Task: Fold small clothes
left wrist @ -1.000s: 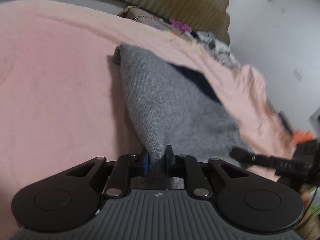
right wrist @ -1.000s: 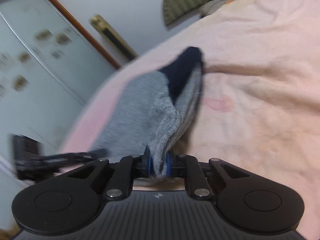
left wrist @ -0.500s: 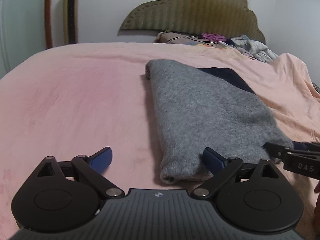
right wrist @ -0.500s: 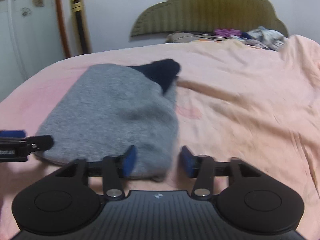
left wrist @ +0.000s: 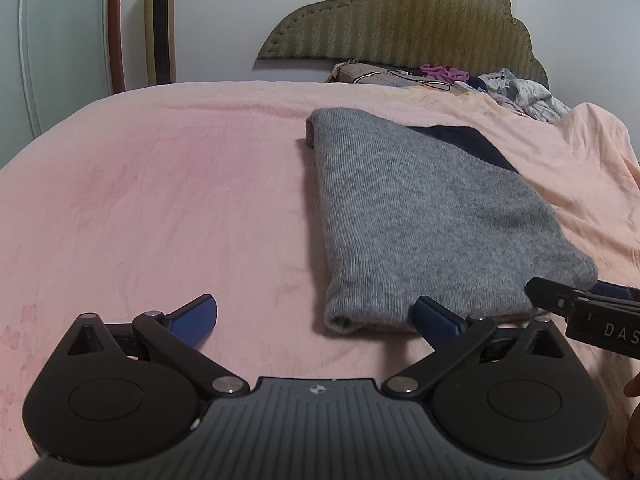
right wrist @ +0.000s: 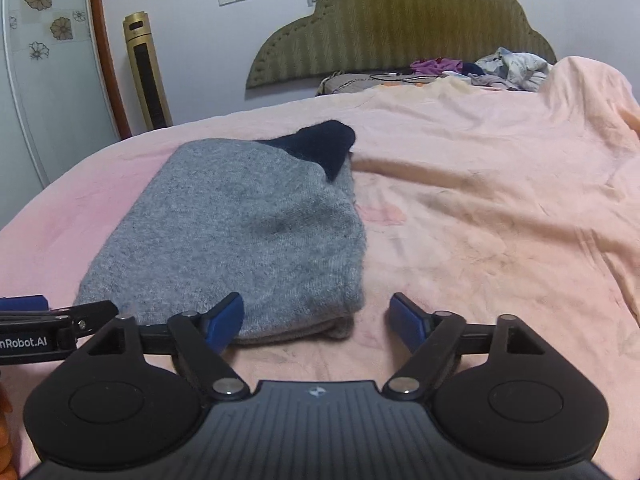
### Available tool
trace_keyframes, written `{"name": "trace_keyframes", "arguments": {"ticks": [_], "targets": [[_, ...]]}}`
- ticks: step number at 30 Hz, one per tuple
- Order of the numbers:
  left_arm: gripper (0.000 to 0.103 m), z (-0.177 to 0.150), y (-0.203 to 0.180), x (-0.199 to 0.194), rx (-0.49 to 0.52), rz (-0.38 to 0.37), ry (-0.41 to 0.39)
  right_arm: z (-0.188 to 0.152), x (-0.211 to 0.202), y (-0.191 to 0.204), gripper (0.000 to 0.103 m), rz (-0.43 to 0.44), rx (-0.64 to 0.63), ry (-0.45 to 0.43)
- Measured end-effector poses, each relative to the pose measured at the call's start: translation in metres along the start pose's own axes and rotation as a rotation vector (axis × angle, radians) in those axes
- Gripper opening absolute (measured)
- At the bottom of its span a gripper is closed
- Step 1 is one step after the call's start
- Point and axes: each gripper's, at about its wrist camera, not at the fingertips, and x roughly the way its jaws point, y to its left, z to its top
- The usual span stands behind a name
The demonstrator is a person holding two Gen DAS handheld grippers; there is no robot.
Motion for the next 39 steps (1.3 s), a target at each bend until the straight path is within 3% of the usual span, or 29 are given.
{"name": "trace_keyframes", "arguments": {"ticks": [6, 14, 39], "targets": [[0.103, -0.013, 0.004, -0.006, 0.001, 0.027, 0.014, -0.012, -0.007, 0.01, 0.082, -0.021, -0.086, -0.007], [0.103, -0.024, 0.008, -0.01, 0.008, 0.06, 0.012, -0.017, -0.003, 0.018, 0.092, -0.068, -0.144, 0.02], [0.103, -0.026, 0.007, -0.01, 0.019, 0.07, 0.009, -0.019, -0.003, 0.014, 0.101, -0.1, -0.126, 0.044]]}}
